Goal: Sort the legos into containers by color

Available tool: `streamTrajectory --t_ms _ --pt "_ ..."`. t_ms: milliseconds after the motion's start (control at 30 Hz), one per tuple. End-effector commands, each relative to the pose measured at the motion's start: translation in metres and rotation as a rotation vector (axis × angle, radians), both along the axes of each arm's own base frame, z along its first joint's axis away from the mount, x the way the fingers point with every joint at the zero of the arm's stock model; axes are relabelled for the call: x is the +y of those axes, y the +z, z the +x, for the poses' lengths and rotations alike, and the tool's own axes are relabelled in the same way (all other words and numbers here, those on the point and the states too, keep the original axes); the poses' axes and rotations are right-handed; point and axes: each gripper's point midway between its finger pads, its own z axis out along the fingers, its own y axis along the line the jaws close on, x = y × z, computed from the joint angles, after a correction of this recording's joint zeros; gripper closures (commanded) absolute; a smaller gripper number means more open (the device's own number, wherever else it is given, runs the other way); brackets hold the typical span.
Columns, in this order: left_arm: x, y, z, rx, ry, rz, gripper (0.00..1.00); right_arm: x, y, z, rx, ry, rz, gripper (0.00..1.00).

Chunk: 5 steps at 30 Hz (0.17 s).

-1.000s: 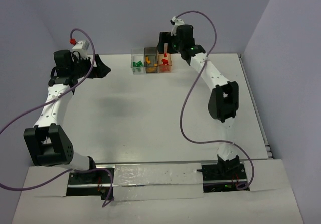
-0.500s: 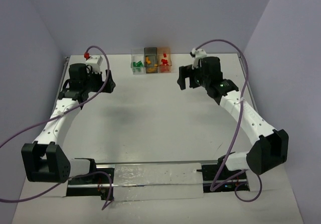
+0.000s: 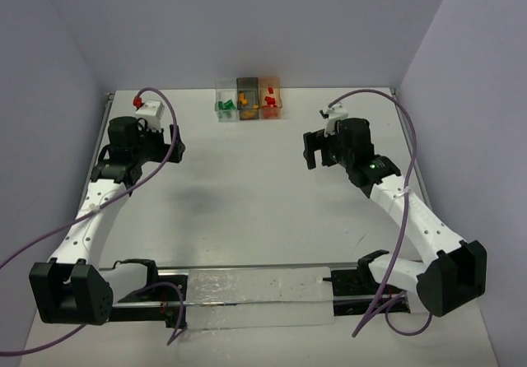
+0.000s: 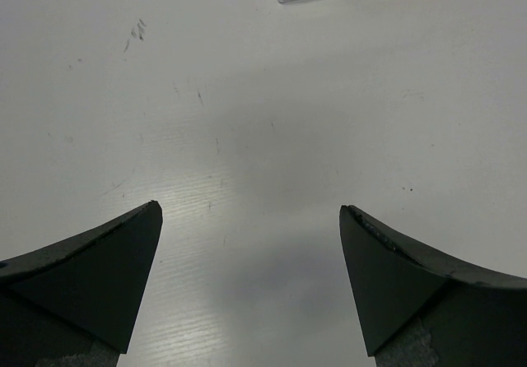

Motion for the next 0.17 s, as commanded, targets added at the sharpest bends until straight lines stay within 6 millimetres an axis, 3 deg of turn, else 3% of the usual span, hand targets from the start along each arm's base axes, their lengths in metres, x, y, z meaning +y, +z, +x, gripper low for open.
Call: streamTrajectory --t_ms 0,133 --pt "0.0028 0.0156 0.0004 -0.057 0.008 0.005 0.01 -0.0039 0.0035 -0.0029 -0.046 -0.003 -0.014 0.0" --pt "0.0013 0.0174 0.0005 -0.058 0.001 0.001 0.01 -0.0024 0.0054 -0.0038 -0.049 0.002 -0.01 0.0"
